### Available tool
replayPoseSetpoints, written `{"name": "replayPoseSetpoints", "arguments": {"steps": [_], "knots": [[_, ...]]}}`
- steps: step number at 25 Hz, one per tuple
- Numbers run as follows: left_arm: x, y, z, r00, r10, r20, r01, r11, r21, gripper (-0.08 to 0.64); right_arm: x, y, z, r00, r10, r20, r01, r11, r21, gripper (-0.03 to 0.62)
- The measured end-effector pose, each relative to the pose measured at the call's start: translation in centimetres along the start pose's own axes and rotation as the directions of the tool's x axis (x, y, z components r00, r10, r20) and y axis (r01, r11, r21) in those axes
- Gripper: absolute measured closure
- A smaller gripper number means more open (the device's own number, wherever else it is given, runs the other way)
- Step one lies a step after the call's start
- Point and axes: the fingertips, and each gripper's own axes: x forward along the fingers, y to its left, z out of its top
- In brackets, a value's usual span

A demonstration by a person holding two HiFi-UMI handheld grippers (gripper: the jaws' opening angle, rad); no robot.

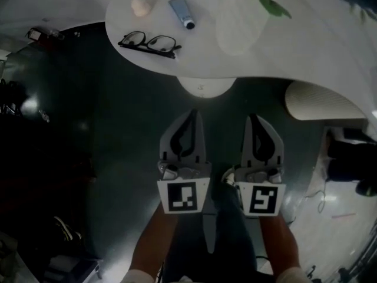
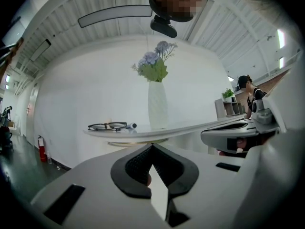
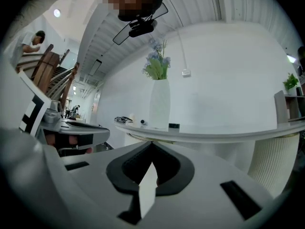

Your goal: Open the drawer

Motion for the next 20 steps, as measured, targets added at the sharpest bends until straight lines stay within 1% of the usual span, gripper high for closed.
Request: {"name": "replayPoseSetpoints", "arguments": {"steps": [4, 7, 11, 14, 18, 20], "knots": [[1.0, 0.1, -3.6, 1.000, -0.006, -0.020, 0.006, 1.000, 0.022, 0.561, 0.8, -0.1, -3.0, 1.000, -0.015, 0.011, 0.015, 1.000, 0.001, 0.588], [1.7, 0.3, -5.8, 1.000, 0.006, -0.022, -0.006, 1.000, 0.003, 0.563, 1.1, -0.2, -5.0, 1.000, -0.025, 0.007, 0.025, 1.000, 0.015, 0.588], [2.4, 0.5, -7.3, 1.000, 0.018, -0.013, -0.018, 1.000, -0.021, 0.563, 1.5, -0.5, -7.0, 0.999, -0.033, -0.010, 0.033, 0.999, 0.022, 0.588], [2.8, 0.7, -8.2, 0.999, 0.022, -0.023, -0.022, 1.000, -0.016, 0.562, 1.8, -0.6, -8.0, 0.999, -0.034, -0.027, 0.034, 0.999, 0.031, 0.588], [4.2, 1.0, -9.4, 0.999, 0.029, -0.020, -0.029, 1.000, 0.009, 0.563, 1.9, -1.1, -8.8, 0.998, -0.040, -0.057, 0.042, 0.999, 0.034, 0.588], [5.0, 1.1, -10.4, 0.999, 0.032, -0.039, -0.032, 0.999, -0.006, 0.560, 2.0, -1.2, -8.8, 0.998, -0.045, -0.054, 0.047, 0.998, 0.034, 0.588]]}}
